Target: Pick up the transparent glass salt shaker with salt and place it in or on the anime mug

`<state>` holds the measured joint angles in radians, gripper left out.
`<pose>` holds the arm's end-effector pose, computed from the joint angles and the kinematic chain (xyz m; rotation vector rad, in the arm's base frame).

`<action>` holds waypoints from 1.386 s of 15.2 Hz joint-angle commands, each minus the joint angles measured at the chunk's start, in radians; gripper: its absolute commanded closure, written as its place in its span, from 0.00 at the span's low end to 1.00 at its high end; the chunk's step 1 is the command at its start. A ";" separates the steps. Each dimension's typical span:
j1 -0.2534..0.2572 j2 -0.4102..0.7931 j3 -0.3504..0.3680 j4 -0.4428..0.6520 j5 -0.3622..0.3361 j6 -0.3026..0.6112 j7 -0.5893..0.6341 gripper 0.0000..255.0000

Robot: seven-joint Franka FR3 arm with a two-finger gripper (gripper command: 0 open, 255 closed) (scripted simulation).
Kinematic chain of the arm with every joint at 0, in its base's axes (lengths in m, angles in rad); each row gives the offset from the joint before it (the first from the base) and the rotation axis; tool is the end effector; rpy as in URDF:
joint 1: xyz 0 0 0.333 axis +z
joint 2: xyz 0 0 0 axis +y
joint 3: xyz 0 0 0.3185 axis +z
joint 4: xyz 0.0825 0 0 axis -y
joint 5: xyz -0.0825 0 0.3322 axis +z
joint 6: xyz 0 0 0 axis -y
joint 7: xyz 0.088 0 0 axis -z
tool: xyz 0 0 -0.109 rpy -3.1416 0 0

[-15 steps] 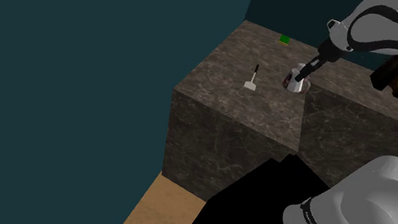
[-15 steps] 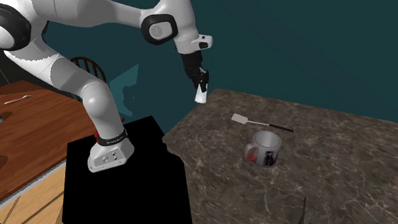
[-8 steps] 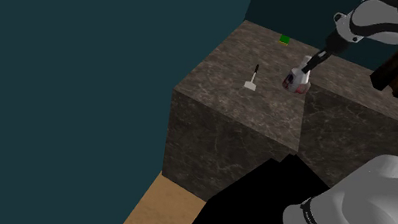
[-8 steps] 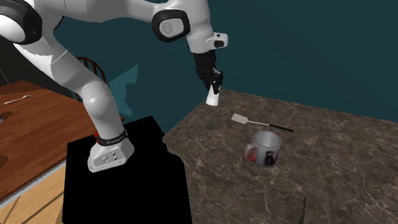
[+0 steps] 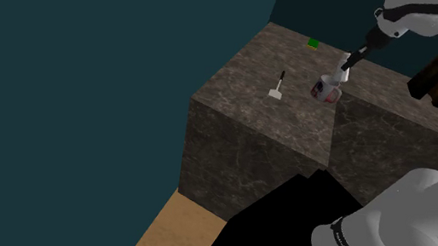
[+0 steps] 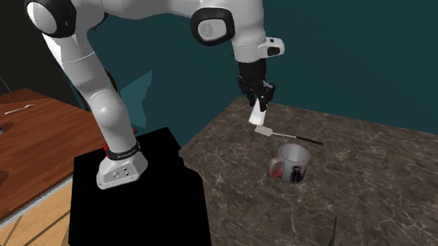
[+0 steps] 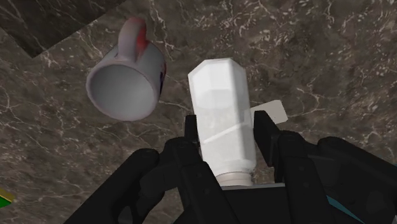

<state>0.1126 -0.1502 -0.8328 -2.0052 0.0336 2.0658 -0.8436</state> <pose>0.3606 -0.3400 0.5332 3.1067 0.1655 0.3343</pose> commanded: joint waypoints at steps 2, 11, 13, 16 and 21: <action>-0.005 0.162 -0.079 0.132 0.149 -0.039 -0.138 1.00; -0.231 0.522 -0.063 0.443 0.458 -0.169 -0.366 1.00; -0.229 0.525 -0.061 0.419 0.463 -0.145 -0.373 1.00; -0.227 0.532 -0.056 0.387 0.474 -0.110 -0.385 1.00; -0.227 0.548 -0.044 0.339 0.496 -0.055 -0.408 1.00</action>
<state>-0.1129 0.3938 -0.8796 -1.6580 0.5240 2.0009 -1.2458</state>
